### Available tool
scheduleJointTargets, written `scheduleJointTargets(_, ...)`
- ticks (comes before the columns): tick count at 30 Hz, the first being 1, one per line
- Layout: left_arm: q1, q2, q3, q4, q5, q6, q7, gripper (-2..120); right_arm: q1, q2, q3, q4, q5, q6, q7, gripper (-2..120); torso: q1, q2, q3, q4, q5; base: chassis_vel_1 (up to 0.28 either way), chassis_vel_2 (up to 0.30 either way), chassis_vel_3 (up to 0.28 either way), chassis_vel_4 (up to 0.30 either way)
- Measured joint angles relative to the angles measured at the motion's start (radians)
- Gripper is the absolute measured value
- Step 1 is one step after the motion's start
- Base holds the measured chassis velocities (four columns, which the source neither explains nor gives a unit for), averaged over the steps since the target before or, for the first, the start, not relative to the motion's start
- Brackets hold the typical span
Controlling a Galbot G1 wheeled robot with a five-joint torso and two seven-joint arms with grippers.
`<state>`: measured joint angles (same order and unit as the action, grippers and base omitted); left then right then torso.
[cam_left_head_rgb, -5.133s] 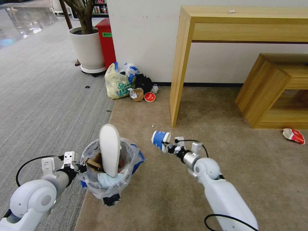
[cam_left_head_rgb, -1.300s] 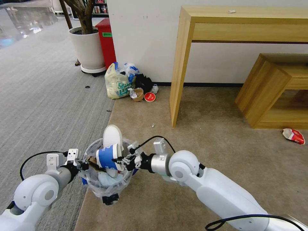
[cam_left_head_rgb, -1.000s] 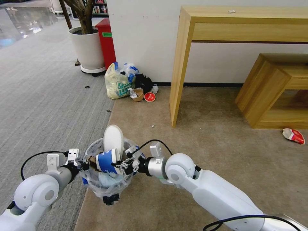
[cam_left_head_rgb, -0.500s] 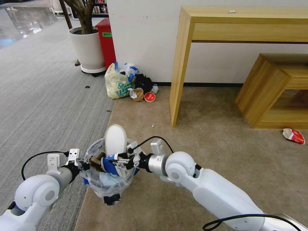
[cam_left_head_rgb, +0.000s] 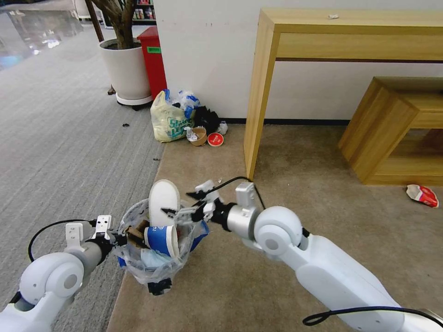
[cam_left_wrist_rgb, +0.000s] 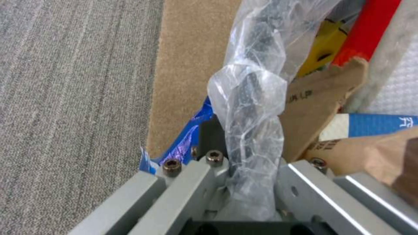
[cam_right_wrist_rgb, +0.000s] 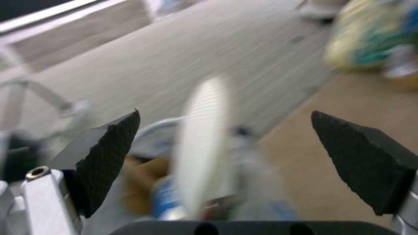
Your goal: Pick up the trash bin and place the garbage on the floor into it.
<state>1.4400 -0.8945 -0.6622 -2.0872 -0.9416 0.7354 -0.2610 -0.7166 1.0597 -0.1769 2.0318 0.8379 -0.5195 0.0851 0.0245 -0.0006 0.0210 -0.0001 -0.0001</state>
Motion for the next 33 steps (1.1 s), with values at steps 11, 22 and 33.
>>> scheduleJointTargets(11,0.034,-0.036,-0.041,-0.028,0.025,0.0,0.006,0,-0.326,-0.003,0.342,-0.003,-0.313,0.139,-0.039,100,0.0,0.0,0.0,-0.0001,0.0001,0.0,0.0,0.0,0.0)
scheduleJointTargets(22,0.036,-0.045,-0.026,-0.047,0.035,0.0,0.003,0,-0.525,0.04,0.606,0.037,-0.358,0.171,-0.089,100,0.0,0.0,0.0,-0.0004,0.0,0.0,0.0,0.0,0.0)
scheduleJointTargets(33,0.052,-0.05,-0.024,-0.082,0.039,0.0,-0.002,0,-0.586,0.078,0.671,0.062,-0.368,0.178,-0.103,100,0.0,0.0,0.0,-0.0001,-0.0002,-0.027,-0.03,0.043,0.039)
